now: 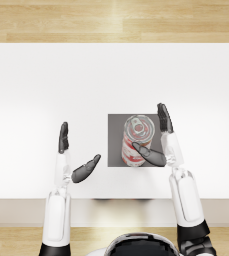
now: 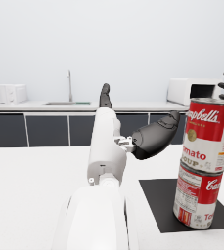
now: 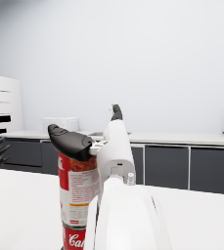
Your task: Pick up the red can on the left and place it in the middle, then pick up the red can on the right and place it on top of the can in the middle
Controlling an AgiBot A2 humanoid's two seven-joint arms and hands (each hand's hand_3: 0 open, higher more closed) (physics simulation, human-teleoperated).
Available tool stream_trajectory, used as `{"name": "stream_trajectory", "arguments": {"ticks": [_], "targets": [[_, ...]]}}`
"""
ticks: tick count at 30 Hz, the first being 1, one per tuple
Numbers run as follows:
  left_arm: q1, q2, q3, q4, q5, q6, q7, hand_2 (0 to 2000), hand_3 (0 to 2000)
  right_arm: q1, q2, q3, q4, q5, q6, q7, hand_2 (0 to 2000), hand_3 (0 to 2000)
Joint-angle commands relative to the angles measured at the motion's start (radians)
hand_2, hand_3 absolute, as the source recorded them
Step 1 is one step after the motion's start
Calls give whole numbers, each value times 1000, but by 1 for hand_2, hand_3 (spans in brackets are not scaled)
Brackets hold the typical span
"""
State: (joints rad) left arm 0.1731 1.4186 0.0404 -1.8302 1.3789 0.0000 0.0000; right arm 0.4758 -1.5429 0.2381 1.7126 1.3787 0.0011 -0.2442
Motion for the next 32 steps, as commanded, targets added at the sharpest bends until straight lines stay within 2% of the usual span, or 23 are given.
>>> {"name": "stream_trajectory", "arguments": {"ticks": [1, 4, 5, 6, 8, 12, 16, 17, 32], "targets": [[28, 5, 3, -29, 0, 0, 0, 0, 0, 20, -7, -41, 68, 0, 0, 0, 0, 0], [64, 12, -18, -62, 0, 0, 0, 0, 0, 19, -8, -109, 113, 0, -1, 1, 0, 0], [78, 14, -24, -71, 0, 0, 0, 0, 0, 16, -8, -129, 126, 0, -1, 30, 0, 0], [92, 15, -35, -84, 0, 0, 0, 0, 0, 19, -9, -162, 135, 0, -1, 91, 0, 0], [112, 15, -58, -104, 0, 0, 0, 0, 0, 7, -8, -221, 146, 0, -1, 165, 0, 0], [124, 14, -102, -116, 0, 0, 0, 0, 0, -11, -9, -327, 153, 0, -1, 223, 0, 0], [120, 14, -163, -103, 0, 0, 0, 0, 0, -26, -10, -359, 146, 0, -1, 239, 0, 0], [111, 16, -128, -103, 0, 0, 0, 0, 0, -27, -9, -332, 146, 0, -1, 240, 0, 0], [111, 17, -162, -101, 0, 0, 0, 0, 0, -38, -11, -360, 144, 0, -1, 244, 0, 0]]}}
